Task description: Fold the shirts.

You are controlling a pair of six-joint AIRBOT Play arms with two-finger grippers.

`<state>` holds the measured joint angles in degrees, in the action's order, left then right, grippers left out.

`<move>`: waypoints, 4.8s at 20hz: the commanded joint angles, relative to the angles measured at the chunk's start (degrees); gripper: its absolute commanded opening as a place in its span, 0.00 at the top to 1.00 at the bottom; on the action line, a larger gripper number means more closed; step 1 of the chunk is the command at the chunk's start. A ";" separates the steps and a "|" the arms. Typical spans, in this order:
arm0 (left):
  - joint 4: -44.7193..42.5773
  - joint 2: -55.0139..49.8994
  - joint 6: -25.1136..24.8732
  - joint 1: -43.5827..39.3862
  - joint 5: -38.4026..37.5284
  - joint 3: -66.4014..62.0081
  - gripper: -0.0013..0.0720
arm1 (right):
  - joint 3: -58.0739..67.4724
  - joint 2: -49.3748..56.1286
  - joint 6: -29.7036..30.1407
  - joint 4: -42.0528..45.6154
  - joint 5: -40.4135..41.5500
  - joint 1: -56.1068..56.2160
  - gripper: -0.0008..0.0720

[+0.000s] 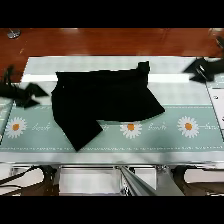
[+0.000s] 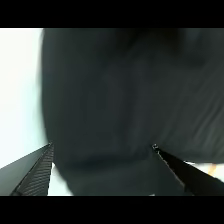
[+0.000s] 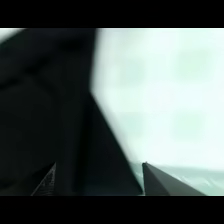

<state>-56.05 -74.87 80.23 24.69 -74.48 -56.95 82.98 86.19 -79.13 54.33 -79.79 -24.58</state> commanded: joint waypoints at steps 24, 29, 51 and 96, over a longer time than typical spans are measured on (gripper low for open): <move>20.92 5.05 -17.22 -6.32 19.32 25.46 0.95 | -49.53 -26.36 3.19 -9.94 20.79 -0.85 0.14; 21.00 5.07 -17.22 -5.42 16.79 22.05 0.95 | -49.40 -23.34 -1.84 -7.58 24.39 3.37 0.14; 32.79 9.75 -17.22 -3.30 8.33 4.22 0.95 | -4.22 -5.57 -6.64 0.13 14.38 17.00 0.95; -9.86 -13.49 14.67 -22.10 31.54 -24.13 0.96 | 17.42 17.62 -10.69 3.41 21.18 17.05 0.95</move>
<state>-66.00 -82.81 90.65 2.74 -46.13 -81.03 93.76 93.65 -89.08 63.22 -59.46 -7.60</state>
